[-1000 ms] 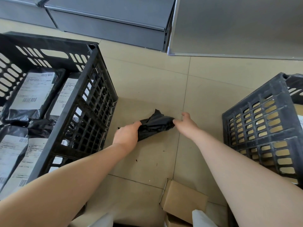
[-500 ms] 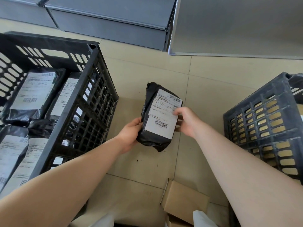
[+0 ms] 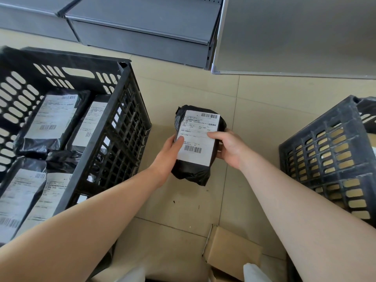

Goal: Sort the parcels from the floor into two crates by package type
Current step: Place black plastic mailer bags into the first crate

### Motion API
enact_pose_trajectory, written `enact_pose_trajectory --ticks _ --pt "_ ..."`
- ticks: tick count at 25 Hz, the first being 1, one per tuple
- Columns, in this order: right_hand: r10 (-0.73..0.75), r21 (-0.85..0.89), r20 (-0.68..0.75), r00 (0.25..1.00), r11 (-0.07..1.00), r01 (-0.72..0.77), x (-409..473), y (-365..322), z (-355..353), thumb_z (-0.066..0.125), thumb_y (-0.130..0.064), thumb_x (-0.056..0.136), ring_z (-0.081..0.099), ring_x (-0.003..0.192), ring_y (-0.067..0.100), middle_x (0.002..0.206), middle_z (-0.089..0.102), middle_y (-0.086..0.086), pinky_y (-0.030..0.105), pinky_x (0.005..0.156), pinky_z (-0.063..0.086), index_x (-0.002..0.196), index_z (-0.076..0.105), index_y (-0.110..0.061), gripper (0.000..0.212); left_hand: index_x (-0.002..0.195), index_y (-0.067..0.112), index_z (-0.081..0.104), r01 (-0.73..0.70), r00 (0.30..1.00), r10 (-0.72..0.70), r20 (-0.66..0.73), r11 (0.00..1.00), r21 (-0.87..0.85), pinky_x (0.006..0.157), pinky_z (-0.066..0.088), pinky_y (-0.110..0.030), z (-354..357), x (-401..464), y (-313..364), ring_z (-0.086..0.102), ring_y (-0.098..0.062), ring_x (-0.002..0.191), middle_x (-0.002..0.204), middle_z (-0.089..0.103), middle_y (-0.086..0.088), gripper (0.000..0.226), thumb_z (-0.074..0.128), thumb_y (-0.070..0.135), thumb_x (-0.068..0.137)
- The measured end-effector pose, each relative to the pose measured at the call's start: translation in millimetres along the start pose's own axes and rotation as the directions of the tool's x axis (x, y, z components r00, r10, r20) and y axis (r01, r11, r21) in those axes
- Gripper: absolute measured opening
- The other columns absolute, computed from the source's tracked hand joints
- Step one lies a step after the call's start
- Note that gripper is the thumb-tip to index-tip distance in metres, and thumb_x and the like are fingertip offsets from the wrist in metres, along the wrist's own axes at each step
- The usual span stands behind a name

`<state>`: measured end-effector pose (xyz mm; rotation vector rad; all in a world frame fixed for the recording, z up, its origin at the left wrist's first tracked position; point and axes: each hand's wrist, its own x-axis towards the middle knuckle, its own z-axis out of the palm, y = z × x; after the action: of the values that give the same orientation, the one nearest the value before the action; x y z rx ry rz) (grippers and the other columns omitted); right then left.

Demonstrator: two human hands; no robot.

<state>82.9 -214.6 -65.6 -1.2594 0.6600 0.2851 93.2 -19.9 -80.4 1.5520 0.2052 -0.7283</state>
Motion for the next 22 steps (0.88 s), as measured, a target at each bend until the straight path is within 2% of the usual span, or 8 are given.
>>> enact_pose_trajectory --ticks 2,4,6,9,13,17,19,22 --pt "-0.052 0.049 0.000 0.999 0.997 0.052 -3 -13 12 0.069 -0.008 0.088 0.071 0.096 0.022 0.111 0.075 0.006 0.032 0.068 0.056 0.129 0.057 -0.015 0.044 0.133 0.036 0.050 -0.126 0.988 0.127 -0.086 0.992 0.015 0.100 0.050 -0.033 4 -8 12 0.062 -0.006 0.112 0.120 0.066 0.015 0.037 0.052 0.047 0.098" --pt "-0.093 0.095 0.021 0.995 0.991 0.091 -8 -27 24 0.069 -0.008 0.088 0.071 0.094 0.021 0.104 0.077 0.002 0.032 0.069 0.056 0.124 0.060 -0.018 0.038 0.136 0.035 0.052 -0.227 0.962 0.214 -0.170 0.972 -0.056 0.098 0.052 -0.032 1 -16 27 0.063 -0.005 0.112 0.123 0.067 0.015 0.036 0.052 0.040 0.100" --pt "-0.122 0.117 0.052 0.991 0.986 0.115 -15 -41 36 0.068 -0.009 0.090 0.071 0.090 0.019 0.097 0.078 -0.002 0.033 0.070 0.056 0.117 0.063 -0.021 0.030 0.135 0.035 0.055 -0.286 0.938 0.262 -0.226 0.955 -0.078 0.098 0.053 -0.033 -5 -23 43 0.064 -0.005 0.112 0.123 0.067 0.015 0.035 0.050 0.038 0.101" --pt "-0.145 0.120 0.053 0.988 0.983 0.138 -26 -56 60 0.067 -0.015 0.092 0.070 0.093 0.020 0.103 0.076 0.001 0.034 0.075 0.056 0.121 0.064 -0.019 0.029 0.133 0.033 0.057 -0.339 0.907 0.311 -0.283 0.939 -0.053 0.099 0.053 -0.035 -16 -36 64 0.066 -0.004 0.109 0.121 0.068 0.014 0.033 0.050 0.037 0.101" --pt "-0.185 0.090 0.156 0.970 0.981 0.173 -45 -72 97 0.063 -0.039 0.095 0.067 0.113 0.025 0.118 0.074 0.003 0.041 0.099 0.052 0.128 0.064 -0.018 0.039 0.131 0.033 0.058 -0.426 0.861 0.376 -0.342 0.901 -0.083 0.092 0.056 -0.032 -39 -63 96 0.068 -0.005 0.106 0.117 0.071 0.013 0.030 0.050 0.034 0.102" --pt "-0.181 0.106 0.258 0.949 0.982 0.158 -61 -78 134 0.047 -0.060 0.097 0.066 0.113 0.023 0.119 0.072 0.003 0.043 0.106 0.049 0.122 0.066 -0.025 0.047 0.123 0.028 0.062 -0.454 0.855 0.347 -0.385 0.860 -0.233 0.087 0.058 -0.034 -69 -92 122 0.070 -0.015 0.107 0.115 0.073 0.005 0.024 0.048 0.031 0.104" --pt "-0.182 0.025 0.287 0.940 0.983 0.182 -66 -75 156 0.041 -0.053 0.102 0.065 0.117 0.025 0.117 0.071 0.001 0.044 0.107 0.047 0.117 0.066 -0.025 0.040 0.117 0.026 0.065 -0.436 0.875 0.318 -0.365 0.845 -0.308 0.091 0.057 -0.042 -81 -106 126 0.070 -0.021 0.108 0.116 0.073 0.000 0.022 0.047 0.031 0.105" --pt "-0.250 -0.163 0.259 0.933 0.941 0.298 -75 -61 186 0.034 -0.037 0.106 0.061 0.116 0.020 0.122 0.066 -0.003 0.038 0.103 0.048 0.121 0.062 -0.023 0.034 0.111 0.027 0.067 -0.443 0.863 0.303 -0.404 0.838 -0.319 0.084 0.059 -0.040 -102 -119 128 0.073 -0.020 0.101 0.112 0.075 0.000 0.019 0.049 0.031 0.104"
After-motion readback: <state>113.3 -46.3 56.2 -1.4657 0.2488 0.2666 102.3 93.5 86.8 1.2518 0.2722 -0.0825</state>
